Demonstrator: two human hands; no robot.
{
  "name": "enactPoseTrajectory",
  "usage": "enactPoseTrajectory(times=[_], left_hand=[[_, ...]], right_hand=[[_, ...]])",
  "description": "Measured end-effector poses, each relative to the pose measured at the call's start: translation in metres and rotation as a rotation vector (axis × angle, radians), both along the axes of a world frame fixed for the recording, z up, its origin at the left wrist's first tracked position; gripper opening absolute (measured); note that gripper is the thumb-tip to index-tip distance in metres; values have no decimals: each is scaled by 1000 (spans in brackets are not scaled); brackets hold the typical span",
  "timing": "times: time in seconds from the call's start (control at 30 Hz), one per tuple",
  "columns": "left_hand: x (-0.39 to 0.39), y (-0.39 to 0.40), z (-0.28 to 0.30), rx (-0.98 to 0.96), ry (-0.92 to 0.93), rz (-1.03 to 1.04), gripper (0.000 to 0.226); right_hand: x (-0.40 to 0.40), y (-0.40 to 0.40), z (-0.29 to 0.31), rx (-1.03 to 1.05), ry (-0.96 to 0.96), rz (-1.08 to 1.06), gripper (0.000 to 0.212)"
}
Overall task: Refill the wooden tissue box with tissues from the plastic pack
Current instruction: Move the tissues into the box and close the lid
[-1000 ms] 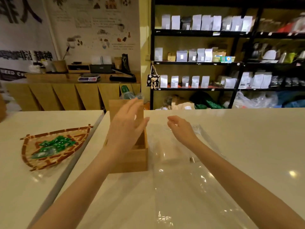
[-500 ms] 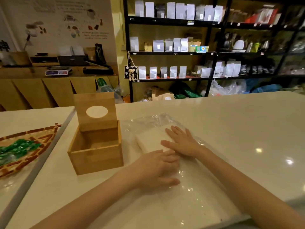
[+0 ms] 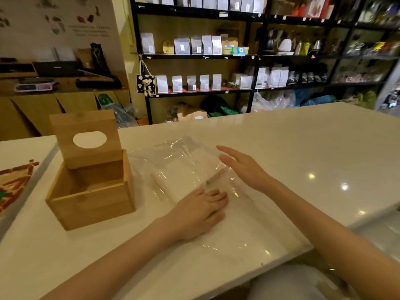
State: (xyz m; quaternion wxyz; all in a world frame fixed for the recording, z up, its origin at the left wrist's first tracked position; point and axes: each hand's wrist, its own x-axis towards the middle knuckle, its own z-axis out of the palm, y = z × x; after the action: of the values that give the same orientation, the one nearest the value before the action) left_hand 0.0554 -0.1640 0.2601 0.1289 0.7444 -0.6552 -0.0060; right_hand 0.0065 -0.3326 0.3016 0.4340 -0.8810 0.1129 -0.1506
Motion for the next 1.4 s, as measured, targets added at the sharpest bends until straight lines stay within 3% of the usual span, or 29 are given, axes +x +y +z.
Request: enactPoseTrajectory(times=[0.07,0.13,0.23,0.33,0.4,0.47,0.57,0.73,0.87,0.93,1.0,1.03,1.2,1.4], left_hand=[[0,0,1,-67,59,-21,59],[1,-1,5,-84,209,8,52],[6,-1,16,-134,440,139,39],[9,1,28,-174,523,155,38],[14,3,35,-184,574,165,38],[23,2,45,-222,637,257,39],[49,1,54,-226,575,548,48],[75,3,41,-21,419,864,61],[74,4,23,-68,368,877,47],[78,6,19,-58,457,885,51],[80,6,16,-109,602,863,67],[82,5,14,-120,614,856,71],[74,8,11,-23,404,832,41],[68,8,10,-56,331,806,38]], right_hand=[[-25,-3,9,81,-84,-27,24],[-51,-6,17,180,-87,35,27],[-80,-1,24,226,128,228,31],[-82,19,5,-81,302,303,35],[-69,34,-18,-453,245,324,44],[-51,43,-40,-662,181,340,52],[-22,51,-56,-752,153,262,61],[9,69,-51,-744,140,292,83],[3,81,-36,-786,47,253,94],[-3,79,-33,-867,223,331,89],[-4,81,-26,-809,205,248,86],[-5,82,-23,-762,295,216,81],[-43,61,-42,-762,358,213,63],[-108,63,-41,-736,257,236,83]])
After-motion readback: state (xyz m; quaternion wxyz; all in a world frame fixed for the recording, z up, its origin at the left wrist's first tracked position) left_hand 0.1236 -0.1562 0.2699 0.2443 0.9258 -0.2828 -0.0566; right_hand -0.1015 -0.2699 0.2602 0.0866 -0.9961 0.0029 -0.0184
